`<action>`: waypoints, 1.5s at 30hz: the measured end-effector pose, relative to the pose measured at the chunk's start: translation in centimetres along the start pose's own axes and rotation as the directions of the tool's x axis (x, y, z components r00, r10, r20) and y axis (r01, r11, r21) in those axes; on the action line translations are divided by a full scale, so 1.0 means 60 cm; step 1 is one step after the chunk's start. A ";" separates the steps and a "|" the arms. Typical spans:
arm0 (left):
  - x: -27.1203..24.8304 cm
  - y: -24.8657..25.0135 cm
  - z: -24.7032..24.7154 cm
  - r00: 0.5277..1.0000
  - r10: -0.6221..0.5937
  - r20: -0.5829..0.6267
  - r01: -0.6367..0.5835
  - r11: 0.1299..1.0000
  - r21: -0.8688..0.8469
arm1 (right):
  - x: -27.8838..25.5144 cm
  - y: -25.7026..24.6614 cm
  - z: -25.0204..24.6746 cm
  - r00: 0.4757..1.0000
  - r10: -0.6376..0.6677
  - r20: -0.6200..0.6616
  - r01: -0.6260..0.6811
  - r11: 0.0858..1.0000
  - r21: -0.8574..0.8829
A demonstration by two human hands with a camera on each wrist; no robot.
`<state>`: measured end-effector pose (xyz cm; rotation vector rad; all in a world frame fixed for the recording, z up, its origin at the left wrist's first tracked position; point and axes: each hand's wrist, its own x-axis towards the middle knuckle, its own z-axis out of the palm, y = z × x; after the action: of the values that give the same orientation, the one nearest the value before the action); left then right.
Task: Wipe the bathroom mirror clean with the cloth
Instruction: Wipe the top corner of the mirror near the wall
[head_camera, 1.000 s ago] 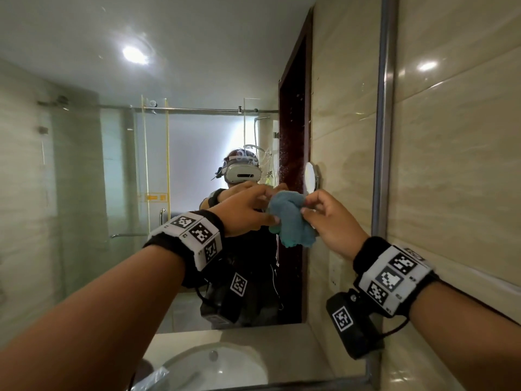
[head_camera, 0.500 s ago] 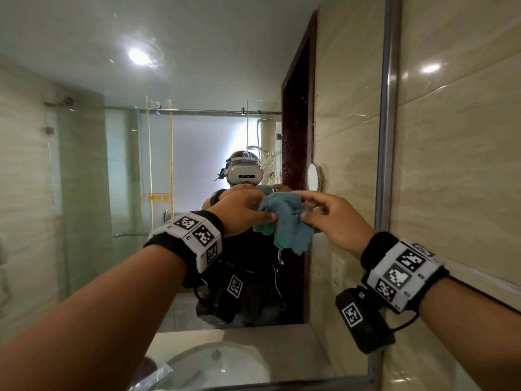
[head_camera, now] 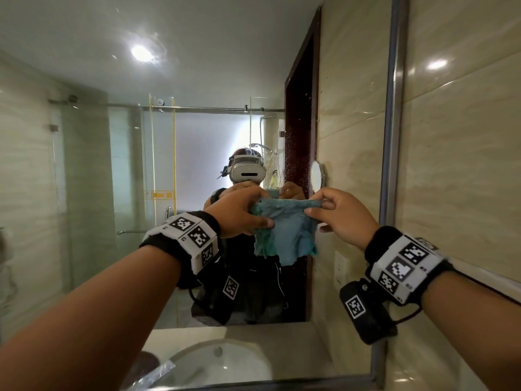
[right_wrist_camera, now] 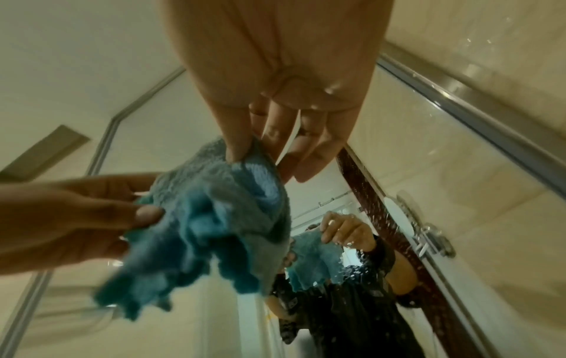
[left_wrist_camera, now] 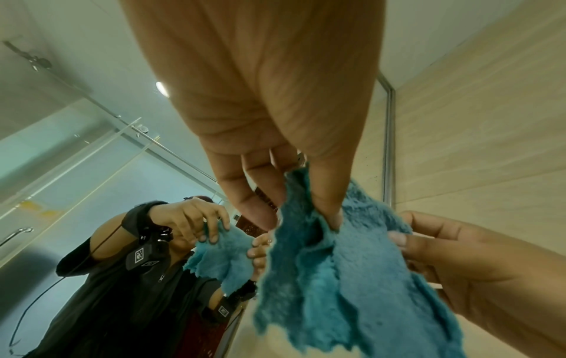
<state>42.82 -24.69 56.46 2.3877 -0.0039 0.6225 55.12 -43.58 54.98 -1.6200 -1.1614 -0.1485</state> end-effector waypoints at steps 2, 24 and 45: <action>-0.003 -0.006 0.000 1.000 0.026 -0.012 -0.026 1.000 0.016 | 0.000 0.004 -0.002 0.998 -0.057 -0.027 0.052 0.985 -0.162; -0.024 0.019 0.026 0.994 0.103 0.035 -0.104 0.995 0.010 | -0.002 0.004 0.018 0.992 -0.083 0.097 0.106 0.958 -0.265; 0.003 0.014 0.040 0.988 0.068 -0.141 -0.070 0.997 -0.010 | 0.005 0.004 0.024 0.984 -0.165 0.063 0.158 0.983 0.097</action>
<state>43.92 -26.80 55.45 2.3323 -0.0307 0.8191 54.80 -42.23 54.44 -1.4604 -1.3357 -0.1413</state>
